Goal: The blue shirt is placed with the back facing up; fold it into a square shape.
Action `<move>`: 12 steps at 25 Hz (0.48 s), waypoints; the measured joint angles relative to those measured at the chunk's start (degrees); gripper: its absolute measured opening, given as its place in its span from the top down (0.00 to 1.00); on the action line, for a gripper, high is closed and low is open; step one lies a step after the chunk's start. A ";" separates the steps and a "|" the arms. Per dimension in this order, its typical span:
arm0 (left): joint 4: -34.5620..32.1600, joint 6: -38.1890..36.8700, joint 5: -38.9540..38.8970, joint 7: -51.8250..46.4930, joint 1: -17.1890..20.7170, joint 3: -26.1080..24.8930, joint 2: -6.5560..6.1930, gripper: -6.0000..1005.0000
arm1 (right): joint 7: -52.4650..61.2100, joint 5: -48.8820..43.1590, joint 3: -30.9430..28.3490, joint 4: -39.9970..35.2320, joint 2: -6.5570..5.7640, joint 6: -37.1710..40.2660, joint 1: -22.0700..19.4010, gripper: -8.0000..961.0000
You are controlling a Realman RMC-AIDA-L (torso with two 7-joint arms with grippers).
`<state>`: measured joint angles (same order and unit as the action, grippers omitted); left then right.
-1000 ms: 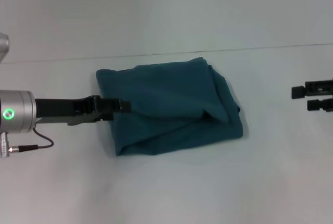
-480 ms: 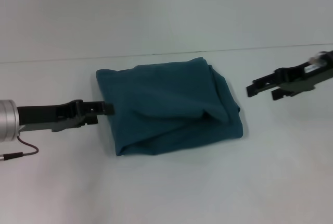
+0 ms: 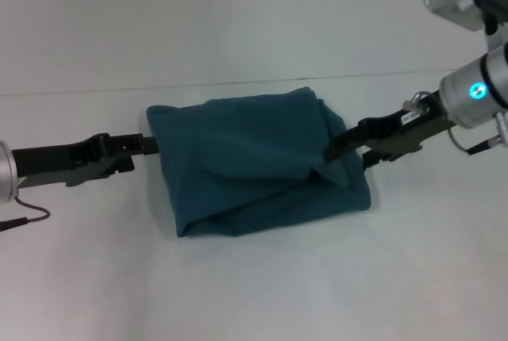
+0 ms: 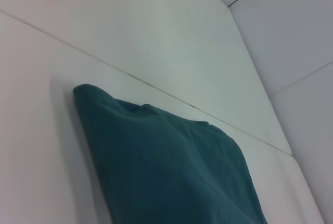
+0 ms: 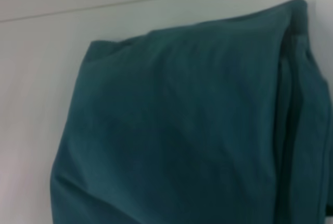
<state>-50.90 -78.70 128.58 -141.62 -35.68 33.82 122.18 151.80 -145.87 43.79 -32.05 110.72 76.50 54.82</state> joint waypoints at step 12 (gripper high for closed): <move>0.65 1.50 -1.00 0.09 -0.53 0.38 0.34 0.33 | 0.74 0.47 0.03 2.99 1.32 -2.70 -0.41 0.06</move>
<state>-50.25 -77.20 127.58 -141.53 -36.21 34.19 122.53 152.53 -145.40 43.82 -29.06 112.05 73.80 54.42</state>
